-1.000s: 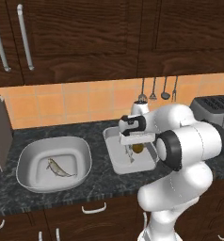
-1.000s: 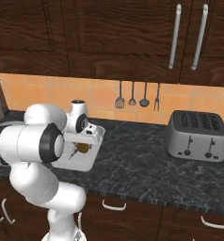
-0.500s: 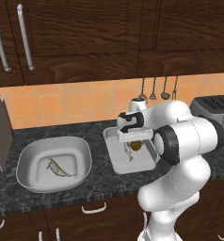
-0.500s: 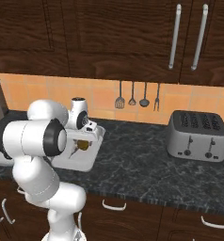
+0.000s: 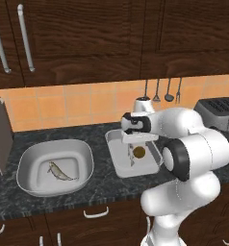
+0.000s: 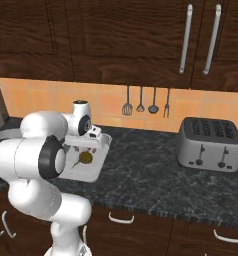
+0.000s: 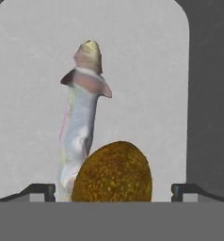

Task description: Place one avocado and one fish in each tupperware on the nearby counter, to pack two identical lunches.

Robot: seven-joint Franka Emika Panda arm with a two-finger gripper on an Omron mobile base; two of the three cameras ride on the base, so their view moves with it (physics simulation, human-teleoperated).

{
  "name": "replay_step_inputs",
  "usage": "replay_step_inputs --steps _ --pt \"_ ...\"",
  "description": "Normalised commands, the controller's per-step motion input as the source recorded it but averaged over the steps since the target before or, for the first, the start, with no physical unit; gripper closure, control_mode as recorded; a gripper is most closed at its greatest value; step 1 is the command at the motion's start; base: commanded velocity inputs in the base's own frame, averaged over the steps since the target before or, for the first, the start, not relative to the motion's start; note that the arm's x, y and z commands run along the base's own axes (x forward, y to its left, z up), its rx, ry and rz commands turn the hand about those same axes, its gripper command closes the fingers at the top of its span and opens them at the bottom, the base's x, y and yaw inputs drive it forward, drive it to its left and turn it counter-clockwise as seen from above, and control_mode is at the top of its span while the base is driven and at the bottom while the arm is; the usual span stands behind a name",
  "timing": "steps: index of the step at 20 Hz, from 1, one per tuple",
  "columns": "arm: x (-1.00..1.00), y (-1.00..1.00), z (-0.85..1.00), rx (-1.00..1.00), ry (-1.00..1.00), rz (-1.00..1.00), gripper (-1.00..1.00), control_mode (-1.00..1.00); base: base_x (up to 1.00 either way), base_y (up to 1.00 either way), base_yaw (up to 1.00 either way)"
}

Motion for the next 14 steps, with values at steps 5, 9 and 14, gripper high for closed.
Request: replay_step_inputs --steps 5,9,14 --pt "-0.71 0.00 0.52 0.00 -0.09 0.00 -1.00 -1.00 0.00 0.00 0.00" --pt "-1.00 0.05 0.38 0.00 -0.08 0.02 -1.00 -1.00 0.00 0.00 0.00" --pt "-1.00 0.05 0.19 0.00 -0.09 0.04 -1.00 -1.00 0.00 0.00 0.00"
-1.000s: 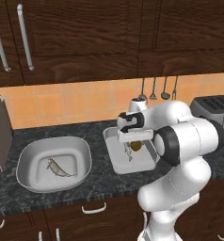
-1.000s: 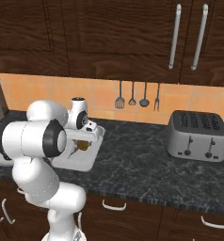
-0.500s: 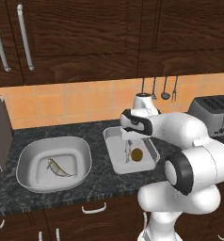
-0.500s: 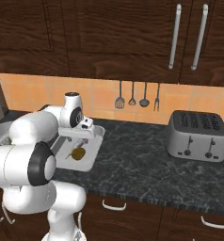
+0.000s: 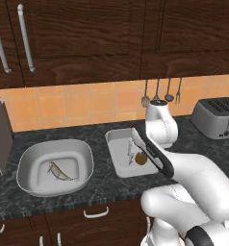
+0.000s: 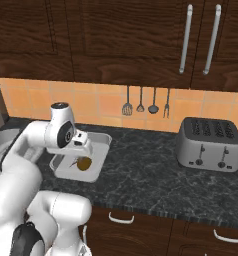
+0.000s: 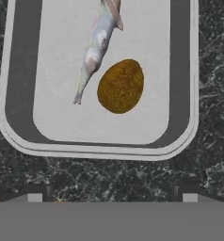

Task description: Place one avocado and one fish in each tupperware on the nearby counter, to pack two identical lunches.

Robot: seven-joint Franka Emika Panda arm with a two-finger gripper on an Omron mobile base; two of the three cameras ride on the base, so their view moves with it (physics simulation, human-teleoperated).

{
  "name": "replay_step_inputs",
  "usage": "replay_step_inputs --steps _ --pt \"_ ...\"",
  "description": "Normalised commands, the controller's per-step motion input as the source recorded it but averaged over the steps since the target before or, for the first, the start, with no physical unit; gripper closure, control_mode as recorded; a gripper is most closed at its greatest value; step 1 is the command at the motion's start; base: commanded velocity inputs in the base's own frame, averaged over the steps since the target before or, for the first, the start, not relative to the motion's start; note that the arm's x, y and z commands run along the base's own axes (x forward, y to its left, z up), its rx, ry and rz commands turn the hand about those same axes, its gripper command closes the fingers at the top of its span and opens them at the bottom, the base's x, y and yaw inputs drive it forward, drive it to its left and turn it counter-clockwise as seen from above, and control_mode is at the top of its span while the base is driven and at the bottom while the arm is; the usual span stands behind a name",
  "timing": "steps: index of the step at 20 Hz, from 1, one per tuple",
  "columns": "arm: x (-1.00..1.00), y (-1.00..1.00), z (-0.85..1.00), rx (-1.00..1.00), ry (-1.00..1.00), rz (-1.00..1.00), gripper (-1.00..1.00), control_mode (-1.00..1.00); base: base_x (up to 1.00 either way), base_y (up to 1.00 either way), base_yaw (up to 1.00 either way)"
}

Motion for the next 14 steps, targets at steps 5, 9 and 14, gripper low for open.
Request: replay_step_inputs --steps 5,9,14 --pt "-0.92 -0.10 0.35 0.00 -0.03 0.00 -1.00 -1.00 0.00 0.00 0.00" --pt "-0.52 -0.31 0.92 0.00 0.00 0.00 -1.00 -1.00 0.00 0.00 0.00" --pt "-0.58 0.02 0.38 0.00 -0.04 0.05 -1.00 -1.00 0.00 0.00 0.00"
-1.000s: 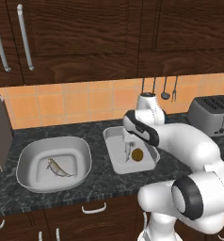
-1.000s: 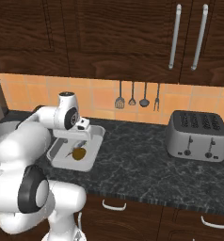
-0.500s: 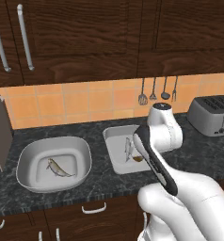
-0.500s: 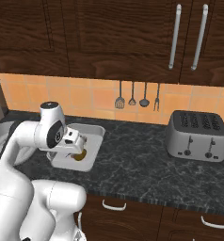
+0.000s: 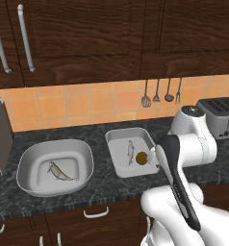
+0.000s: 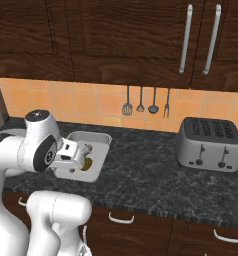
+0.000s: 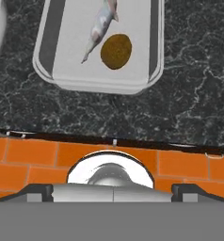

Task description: Place one avocado and one fish in each tupperware on the nearby counter, to pack two identical lunches.

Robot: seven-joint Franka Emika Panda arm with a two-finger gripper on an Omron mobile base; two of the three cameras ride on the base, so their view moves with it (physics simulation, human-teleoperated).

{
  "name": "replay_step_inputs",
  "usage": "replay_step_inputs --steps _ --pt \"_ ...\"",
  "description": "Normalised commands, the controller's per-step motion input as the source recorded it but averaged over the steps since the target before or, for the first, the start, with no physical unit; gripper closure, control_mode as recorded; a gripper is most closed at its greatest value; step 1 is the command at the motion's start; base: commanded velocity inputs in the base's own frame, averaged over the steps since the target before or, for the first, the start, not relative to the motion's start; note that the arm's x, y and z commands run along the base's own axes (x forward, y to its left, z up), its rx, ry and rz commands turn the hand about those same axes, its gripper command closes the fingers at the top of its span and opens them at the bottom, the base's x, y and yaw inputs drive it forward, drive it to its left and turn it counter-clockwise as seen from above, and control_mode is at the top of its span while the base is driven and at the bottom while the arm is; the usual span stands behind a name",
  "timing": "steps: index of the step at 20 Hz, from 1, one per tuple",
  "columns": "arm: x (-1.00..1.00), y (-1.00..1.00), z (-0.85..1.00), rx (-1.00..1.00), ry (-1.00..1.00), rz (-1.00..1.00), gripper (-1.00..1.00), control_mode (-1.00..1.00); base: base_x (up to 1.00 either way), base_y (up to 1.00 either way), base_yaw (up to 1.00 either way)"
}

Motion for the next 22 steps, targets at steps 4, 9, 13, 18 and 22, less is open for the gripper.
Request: replay_step_inputs --steps 4,9,13,18,22 --pt "0.00 0.00 0.00 0.00 0.00 0.00 -1.00 1.00 -0.08 0.00 0.00" --pt "0.00 0.00 0.00 0.00 0.00 0.00 -1.00 1.00 -1.00 -0.67 -0.31" --pt "0.00 0.00 0.00 0.00 0.00 0.00 -1.00 1.00 -0.76 -0.86 -0.43" --pt "0.00 0.00 0.00 0.00 0.00 0.00 -1.00 1.00 -0.39 -0.98 -0.51" --pt "0.00 0.00 0.00 0.00 0.00 0.00 -1.00 1.00 0.01 -1.00 -0.28"
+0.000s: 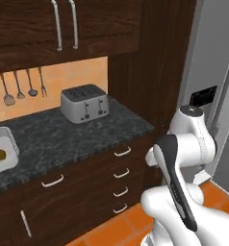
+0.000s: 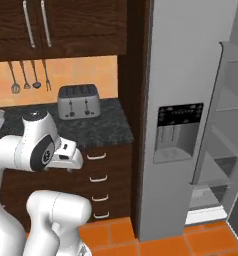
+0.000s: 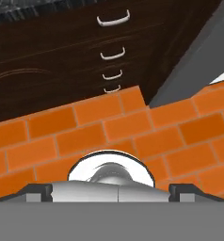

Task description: Place one avocado and one fish in each tupperware on the nearby counter, to pack two identical lunches.

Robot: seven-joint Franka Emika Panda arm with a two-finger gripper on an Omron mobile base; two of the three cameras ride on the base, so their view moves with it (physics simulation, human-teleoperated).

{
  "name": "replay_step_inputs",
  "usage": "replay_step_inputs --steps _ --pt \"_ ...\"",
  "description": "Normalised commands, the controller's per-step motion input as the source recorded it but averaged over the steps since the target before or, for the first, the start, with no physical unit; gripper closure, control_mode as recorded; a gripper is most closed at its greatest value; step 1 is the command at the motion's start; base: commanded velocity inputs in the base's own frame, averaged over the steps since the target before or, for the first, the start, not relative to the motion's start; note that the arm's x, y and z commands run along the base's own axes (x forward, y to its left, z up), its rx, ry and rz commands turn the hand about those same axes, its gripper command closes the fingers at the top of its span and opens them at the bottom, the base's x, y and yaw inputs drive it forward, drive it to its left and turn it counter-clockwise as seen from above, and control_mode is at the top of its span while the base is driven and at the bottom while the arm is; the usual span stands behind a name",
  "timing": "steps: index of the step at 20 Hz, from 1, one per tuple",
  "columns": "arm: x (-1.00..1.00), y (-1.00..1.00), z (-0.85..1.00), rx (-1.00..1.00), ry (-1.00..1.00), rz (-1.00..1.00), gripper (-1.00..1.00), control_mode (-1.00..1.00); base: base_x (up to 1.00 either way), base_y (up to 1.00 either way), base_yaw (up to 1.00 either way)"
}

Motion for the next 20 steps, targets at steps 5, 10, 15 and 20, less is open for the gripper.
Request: replay_step_inputs --steps 5,10,15,20 --pt "0.00 0.00 0.00 0.00 0.00 0.00 -1.00 1.00 0.00 -1.00 -0.13" --pt "0.00 0.00 0.00 0.00 0.00 0.00 -1.00 1.00 0.18 -1.00 0.00" --pt "0.00 0.00 0.00 0.00 0.00 0.00 -1.00 1.00 0.53 -1.00 0.07" --pt "0.00 0.00 0.00 0.00 0.00 0.00 -1.00 1.00 0.43 -0.86 0.37"
